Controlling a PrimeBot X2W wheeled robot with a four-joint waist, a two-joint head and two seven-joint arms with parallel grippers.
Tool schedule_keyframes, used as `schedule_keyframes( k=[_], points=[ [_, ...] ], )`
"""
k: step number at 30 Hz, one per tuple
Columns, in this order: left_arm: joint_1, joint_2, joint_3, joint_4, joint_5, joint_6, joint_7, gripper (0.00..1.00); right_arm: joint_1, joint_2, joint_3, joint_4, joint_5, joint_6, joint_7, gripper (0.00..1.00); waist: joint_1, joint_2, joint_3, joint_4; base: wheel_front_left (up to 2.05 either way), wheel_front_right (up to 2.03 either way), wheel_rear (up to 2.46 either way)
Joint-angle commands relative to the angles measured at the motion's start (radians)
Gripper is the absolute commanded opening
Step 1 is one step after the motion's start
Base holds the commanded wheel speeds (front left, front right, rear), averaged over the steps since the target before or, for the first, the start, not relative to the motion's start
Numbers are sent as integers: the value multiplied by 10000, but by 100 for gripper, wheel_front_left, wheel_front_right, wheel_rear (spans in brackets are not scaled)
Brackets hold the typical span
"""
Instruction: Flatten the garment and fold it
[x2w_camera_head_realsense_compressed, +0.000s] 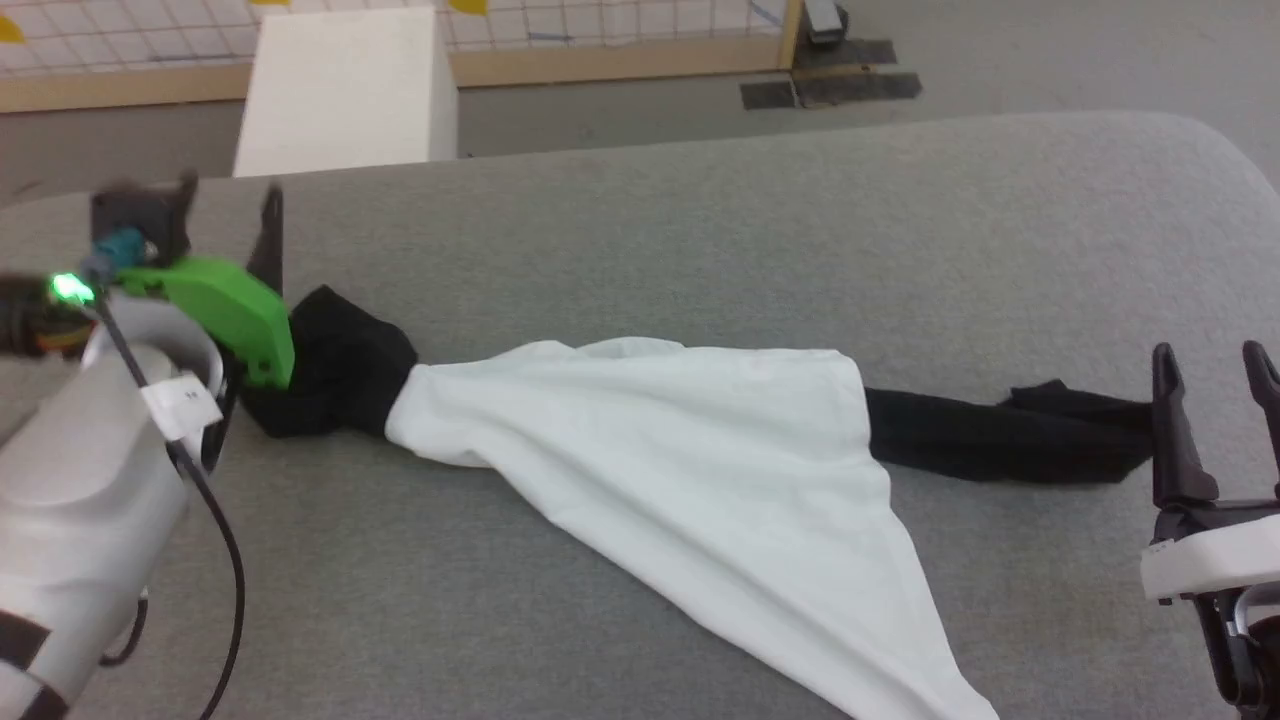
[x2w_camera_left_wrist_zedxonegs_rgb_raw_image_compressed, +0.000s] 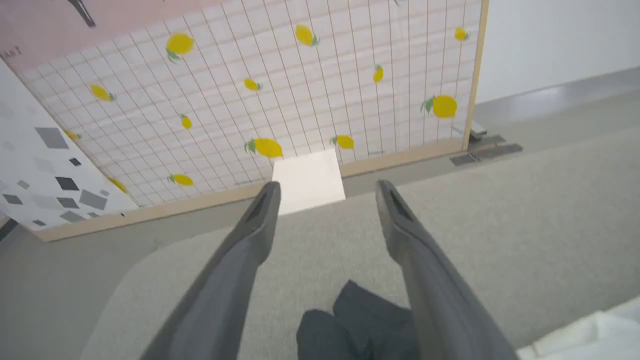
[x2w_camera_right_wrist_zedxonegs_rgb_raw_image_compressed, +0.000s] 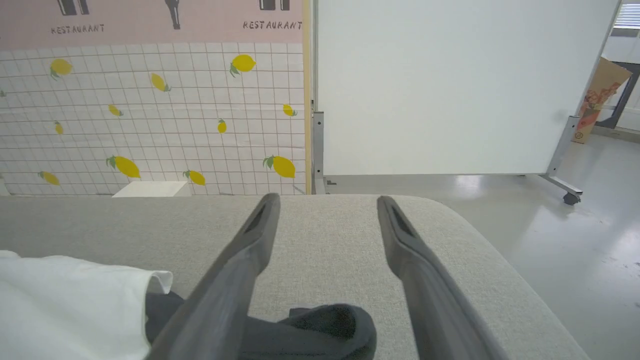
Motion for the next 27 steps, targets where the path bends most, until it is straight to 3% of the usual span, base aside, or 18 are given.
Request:
schedule_keyframes(
  k=[1, 6, 9, 11, 15, 19, 23, 27],
  points=[
    [293, 187, 553, -840, 538, 424, -84, 100, -3, -42, 67, -160, 5, -13, 69, 100, 0, 0, -391, 453, 0, 0, 0],
    [3011, 405, 3156, -4374, 2391, 2460, -90, 100, 28, -361, 633, -739, 161, -13, 443, 100, 0, 0, -655, 748, 0, 0, 0],
    [4663, 190, 4262, -5867, 3245, 3256, -91, 100, -95, -1072, 1695, -1040, 655, -13, 1339, 100, 0, 0, -782, 862, 0, 0, 0],
    [5566, -29, 4806, -6586, 3685, 3465, -91, 100, -286, -1808, 2674, -1235, 1082, -13, 2113, 100, 0, 0, -842, 911, 0, 0, 0],
    [6966, -591, 5401, -7447, 4446, 3545, -92, 100, -799, -3317, 4553, -1281, 2339, -13, 4368, 100, 0, 0, -902, 1063, 0, 0, 0],
    [7662, -1169, 5647, -7480, 4934, 3277, -92, 100, -1443, -4216, 5793, -862, 3501, -13, 6600, 100, 0, 0, -779, 1243, 0, 0, 0],
    [7780, -1799, 5897, -7299, 5288, 2830, -92, 100, -2162, -4221, 6497, 24, 4514, -13, 7751, 100, 0, 0, -427, 1503, 0, 0, 0],
    [7592, -2314, 6113, -7130, 5648, 2363, -93, 100, -2749, -3803, 7063, 1435, 4857, -13, 7936, 100, 0, 0, -18, 1771, 0, 0, 0]
  ],
)
